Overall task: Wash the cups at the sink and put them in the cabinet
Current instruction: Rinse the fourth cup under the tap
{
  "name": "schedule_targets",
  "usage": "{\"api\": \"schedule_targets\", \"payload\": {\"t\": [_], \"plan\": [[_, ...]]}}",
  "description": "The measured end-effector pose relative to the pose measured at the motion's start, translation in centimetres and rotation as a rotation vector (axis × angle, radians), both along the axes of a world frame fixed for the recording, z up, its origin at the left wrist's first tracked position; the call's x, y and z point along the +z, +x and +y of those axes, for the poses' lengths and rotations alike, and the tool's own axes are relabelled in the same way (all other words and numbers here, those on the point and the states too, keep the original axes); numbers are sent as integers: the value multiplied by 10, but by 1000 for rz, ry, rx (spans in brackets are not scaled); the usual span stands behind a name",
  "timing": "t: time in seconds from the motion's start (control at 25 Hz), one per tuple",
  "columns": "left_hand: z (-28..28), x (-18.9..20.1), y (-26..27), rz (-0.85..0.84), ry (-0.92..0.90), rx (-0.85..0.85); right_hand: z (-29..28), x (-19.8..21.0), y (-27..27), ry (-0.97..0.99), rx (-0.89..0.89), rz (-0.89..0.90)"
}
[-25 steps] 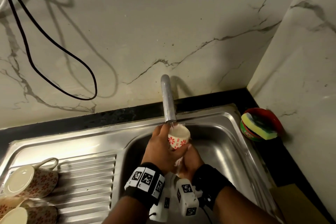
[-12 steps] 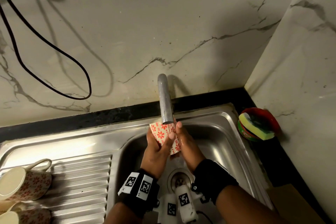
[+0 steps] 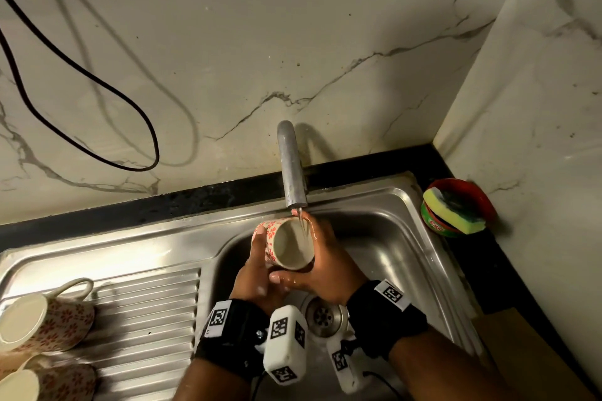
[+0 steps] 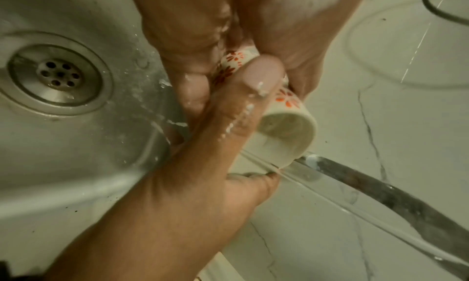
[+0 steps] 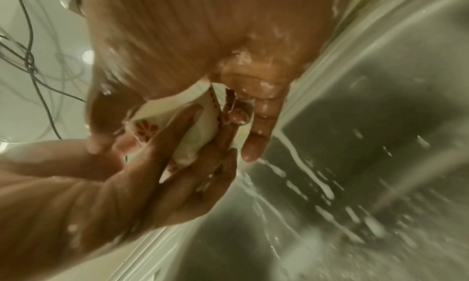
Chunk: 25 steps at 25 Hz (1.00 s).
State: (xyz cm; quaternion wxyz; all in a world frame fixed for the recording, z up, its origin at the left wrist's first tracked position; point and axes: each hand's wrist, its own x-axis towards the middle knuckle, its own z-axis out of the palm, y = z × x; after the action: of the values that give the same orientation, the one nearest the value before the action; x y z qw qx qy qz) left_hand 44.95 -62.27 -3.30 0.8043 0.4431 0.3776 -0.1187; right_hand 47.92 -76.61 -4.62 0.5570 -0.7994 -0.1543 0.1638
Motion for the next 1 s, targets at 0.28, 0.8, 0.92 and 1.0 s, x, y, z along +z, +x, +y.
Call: {"api": "schedule_targets", "payload": {"t": [0.28,0.8,0.92,1.0], "plan": [[-9,-8,-13,39,0,35,-10,12,10,26,-25,12],[-8,2,-13,-64,-19,-47,-1,15,7,-31,-227,11],[-8,-4,-14,-90,12,-25,-4,14,8,11,-202,35],[-1,-2,-13,-44,-28,-44,-10,12,8,-44,-86,-99]]}}
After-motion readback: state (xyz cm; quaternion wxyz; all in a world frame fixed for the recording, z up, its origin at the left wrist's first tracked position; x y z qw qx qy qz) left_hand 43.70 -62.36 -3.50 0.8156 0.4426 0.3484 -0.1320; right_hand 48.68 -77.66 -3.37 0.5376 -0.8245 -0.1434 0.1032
